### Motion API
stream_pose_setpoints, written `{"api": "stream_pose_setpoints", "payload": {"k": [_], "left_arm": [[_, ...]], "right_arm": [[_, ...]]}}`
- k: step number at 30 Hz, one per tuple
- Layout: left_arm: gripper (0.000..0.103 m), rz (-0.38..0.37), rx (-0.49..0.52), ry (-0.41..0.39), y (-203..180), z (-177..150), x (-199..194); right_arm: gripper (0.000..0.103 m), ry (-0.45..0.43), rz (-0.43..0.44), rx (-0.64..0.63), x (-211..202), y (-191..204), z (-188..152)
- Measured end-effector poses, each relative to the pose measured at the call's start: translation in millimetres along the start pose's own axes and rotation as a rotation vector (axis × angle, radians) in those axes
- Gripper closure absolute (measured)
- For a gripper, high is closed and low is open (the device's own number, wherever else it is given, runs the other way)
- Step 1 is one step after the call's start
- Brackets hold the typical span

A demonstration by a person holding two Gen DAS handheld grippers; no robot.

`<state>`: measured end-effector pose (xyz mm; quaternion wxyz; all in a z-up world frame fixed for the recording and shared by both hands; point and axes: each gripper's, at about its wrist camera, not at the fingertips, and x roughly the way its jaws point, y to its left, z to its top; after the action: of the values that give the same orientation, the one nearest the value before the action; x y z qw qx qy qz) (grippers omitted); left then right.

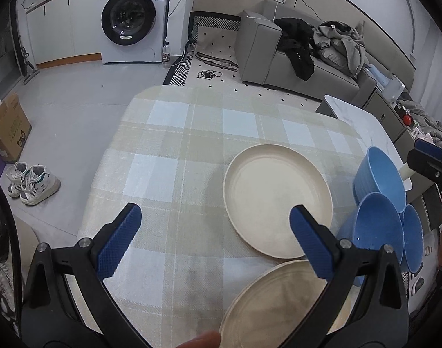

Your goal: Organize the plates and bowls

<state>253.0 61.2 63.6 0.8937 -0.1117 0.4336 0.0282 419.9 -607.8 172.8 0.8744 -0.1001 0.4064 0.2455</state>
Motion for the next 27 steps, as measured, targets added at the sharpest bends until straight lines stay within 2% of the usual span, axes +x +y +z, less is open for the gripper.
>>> {"api": "stream_pose_setpoints", "payload": {"k": [17,23,27], "left_arm": [[0.001,0.005,-0.01,0.091,-1,9,68],[0.001,0.015,-0.016,0.122,2,10,93],[0.001,0.019,-0.017,0.137,1,10,105]], "right_arm": [[0.002,0.213,0.007,-0.031,99,-13,-5],[0.005,0.266,-0.002,-0.06,126,-11,-8],[0.011,0.307,-0.006,-0.072,140,-9,-11]]}}
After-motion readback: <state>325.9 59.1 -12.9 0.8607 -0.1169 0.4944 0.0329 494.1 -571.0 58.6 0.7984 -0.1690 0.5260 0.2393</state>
